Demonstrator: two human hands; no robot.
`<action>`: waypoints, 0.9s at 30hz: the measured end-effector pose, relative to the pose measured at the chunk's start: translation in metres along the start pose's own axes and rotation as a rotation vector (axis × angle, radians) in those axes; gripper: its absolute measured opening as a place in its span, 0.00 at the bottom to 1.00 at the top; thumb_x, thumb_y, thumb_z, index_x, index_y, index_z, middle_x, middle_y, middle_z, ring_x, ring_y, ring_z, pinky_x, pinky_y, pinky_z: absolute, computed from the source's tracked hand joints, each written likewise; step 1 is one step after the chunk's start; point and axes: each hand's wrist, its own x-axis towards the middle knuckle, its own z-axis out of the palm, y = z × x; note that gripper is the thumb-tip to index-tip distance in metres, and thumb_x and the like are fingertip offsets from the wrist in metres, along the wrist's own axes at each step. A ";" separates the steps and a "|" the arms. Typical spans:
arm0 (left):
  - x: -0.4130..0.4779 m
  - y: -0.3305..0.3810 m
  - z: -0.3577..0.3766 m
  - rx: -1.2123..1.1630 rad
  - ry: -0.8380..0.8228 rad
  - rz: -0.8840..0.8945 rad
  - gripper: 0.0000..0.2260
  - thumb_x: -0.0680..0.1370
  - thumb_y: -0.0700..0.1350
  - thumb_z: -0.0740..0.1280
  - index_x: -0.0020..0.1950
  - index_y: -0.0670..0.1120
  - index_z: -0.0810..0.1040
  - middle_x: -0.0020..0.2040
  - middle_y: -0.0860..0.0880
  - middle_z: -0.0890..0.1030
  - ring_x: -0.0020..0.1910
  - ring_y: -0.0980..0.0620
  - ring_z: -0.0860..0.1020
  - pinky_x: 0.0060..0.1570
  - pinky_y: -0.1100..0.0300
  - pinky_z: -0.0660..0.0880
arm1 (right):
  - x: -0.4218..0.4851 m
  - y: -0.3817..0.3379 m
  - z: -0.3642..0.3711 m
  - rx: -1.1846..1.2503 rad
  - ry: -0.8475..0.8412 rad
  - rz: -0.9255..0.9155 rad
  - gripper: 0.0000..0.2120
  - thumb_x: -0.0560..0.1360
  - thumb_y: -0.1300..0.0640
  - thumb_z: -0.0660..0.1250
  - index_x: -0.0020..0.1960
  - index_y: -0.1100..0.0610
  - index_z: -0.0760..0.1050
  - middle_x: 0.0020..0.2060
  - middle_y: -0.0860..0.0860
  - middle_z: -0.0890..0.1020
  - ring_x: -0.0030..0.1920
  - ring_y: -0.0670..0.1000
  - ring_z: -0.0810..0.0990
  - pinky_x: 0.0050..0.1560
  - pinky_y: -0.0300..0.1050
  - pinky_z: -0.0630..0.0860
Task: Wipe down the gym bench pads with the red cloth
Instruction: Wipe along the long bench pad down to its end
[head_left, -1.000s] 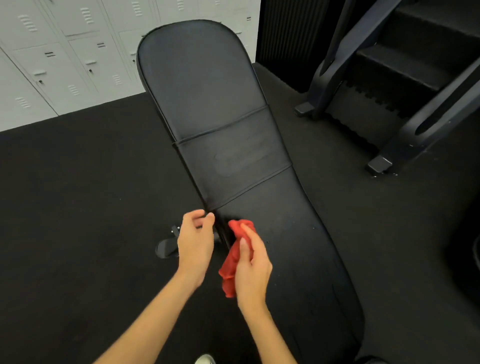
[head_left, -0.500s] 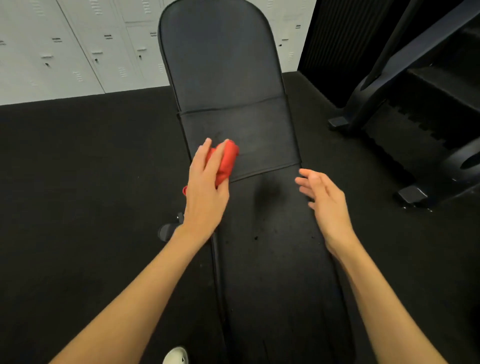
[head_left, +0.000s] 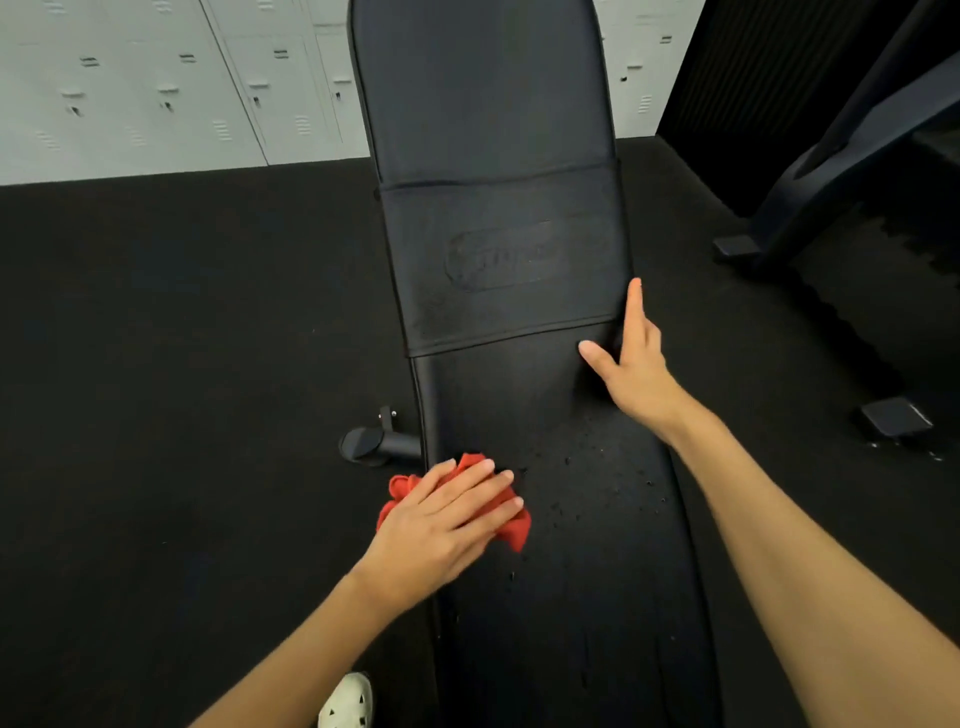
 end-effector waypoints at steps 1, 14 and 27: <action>0.006 -0.008 -0.004 0.045 -0.016 0.048 0.22 0.76 0.48 0.73 0.69 0.51 0.78 0.71 0.48 0.76 0.71 0.47 0.73 0.72 0.46 0.61 | 0.000 0.001 0.003 -0.040 0.012 0.000 0.39 0.80 0.43 0.59 0.73 0.35 0.31 0.77 0.52 0.47 0.74 0.61 0.54 0.72 0.62 0.54; 0.115 -0.060 -0.018 0.140 0.316 -0.256 0.16 0.80 0.43 0.66 0.68 0.45 0.79 0.69 0.45 0.78 0.68 0.43 0.76 0.67 0.47 0.72 | 0.001 0.005 0.008 -0.085 0.079 -0.022 0.39 0.80 0.42 0.59 0.72 0.34 0.29 0.78 0.54 0.45 0.74 0.65 0.52 0.70 0.65 0.50; 0.035 0.041 0.028 0.051 0.028 -0.140 0.27 0.77 0.46 0.68 0.77 0.48 0.69 0.78 0.48 0.64 0.77 0.48 0.62 0.77 0.51 0.53 | 0.001 0.004 0.006 -0.039 0.034 -0.034 0.38 0.80 0.43 0.59 0.72 0.33 0.29 0.78 0.51 0.45 0.75 0.64 0.51 0.71 0.66 0.49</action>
